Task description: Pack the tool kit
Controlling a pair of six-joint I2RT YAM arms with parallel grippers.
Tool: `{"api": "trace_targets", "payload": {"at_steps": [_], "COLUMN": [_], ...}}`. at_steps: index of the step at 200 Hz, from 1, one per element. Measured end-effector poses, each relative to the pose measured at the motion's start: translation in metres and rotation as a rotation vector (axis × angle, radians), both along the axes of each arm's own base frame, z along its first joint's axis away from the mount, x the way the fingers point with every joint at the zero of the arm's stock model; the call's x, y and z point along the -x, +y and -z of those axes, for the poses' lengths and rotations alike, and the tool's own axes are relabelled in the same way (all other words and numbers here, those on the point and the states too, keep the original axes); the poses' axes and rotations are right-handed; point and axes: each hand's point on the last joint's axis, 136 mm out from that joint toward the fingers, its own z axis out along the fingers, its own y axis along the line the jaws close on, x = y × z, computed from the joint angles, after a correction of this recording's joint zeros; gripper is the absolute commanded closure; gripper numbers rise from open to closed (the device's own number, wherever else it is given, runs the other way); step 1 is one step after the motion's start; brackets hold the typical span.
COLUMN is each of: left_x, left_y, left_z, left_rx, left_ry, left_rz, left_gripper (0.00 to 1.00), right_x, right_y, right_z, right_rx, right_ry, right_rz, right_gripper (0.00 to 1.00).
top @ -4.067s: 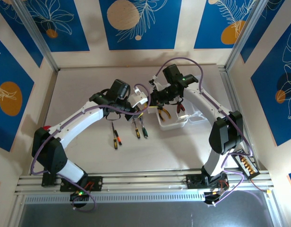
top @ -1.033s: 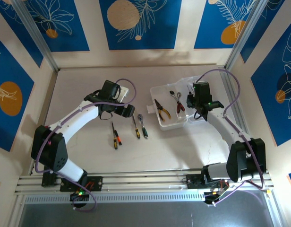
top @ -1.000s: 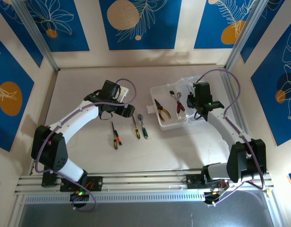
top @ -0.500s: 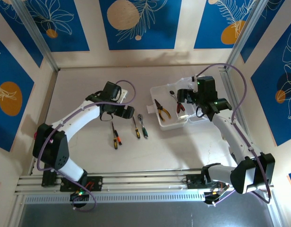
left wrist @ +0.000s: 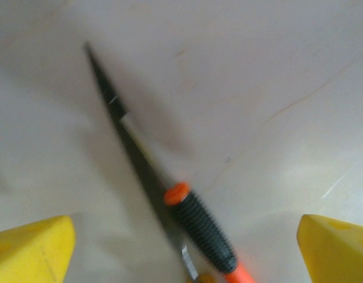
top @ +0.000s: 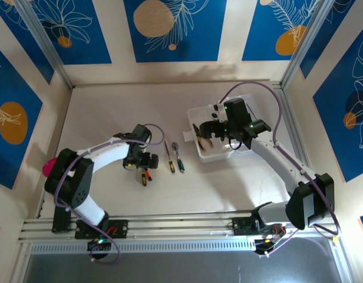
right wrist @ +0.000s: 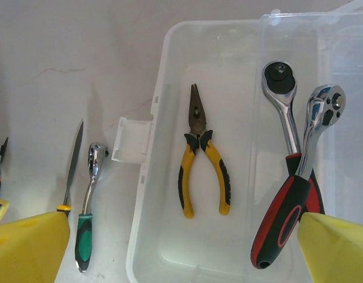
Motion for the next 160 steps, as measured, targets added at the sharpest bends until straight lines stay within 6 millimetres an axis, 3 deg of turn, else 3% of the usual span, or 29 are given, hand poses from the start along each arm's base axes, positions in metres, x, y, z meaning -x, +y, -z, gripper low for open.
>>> {"api": "trace_targets", "payload": {"at_steps": [33,63,88,117,160], "left_x": [0.014,0.031,0.041,0.04,0.039], "left_y": [0.01,0.016,0.019,0.018,0.024], "left_z": [-0.005,0.004,0.012,0.013,0.016], "left_rx": [0.003,0.007,0.007,0.015,-0.019], "left_ry": [-0.011,0.027,0.059,0.055,0.06], "left_rz": [-0.051,-0.077,-0.087,-0.094,-0.117], "left_gripper": [0.3,0.42,0.43,0.44,0.68], "right_x": [0.0,-0.001,-0.001,-0.001,0.0], "right_y": [0.003,0.006,0.007,0.007,0.009], "right_z": [0.007,0.014,0.016,0.018,0.02], "right_rx": [-0.002,-0.003,-0.004,-0.003,-0.002], "right_ry": [0.021,0.043,0.05,0.056,0.063], "right_rz": [-0.01,-0.018,-0.022,-0.024,-0.029], "right_gripper": [0.01,0.01,0.01,0.01,0.01]}}
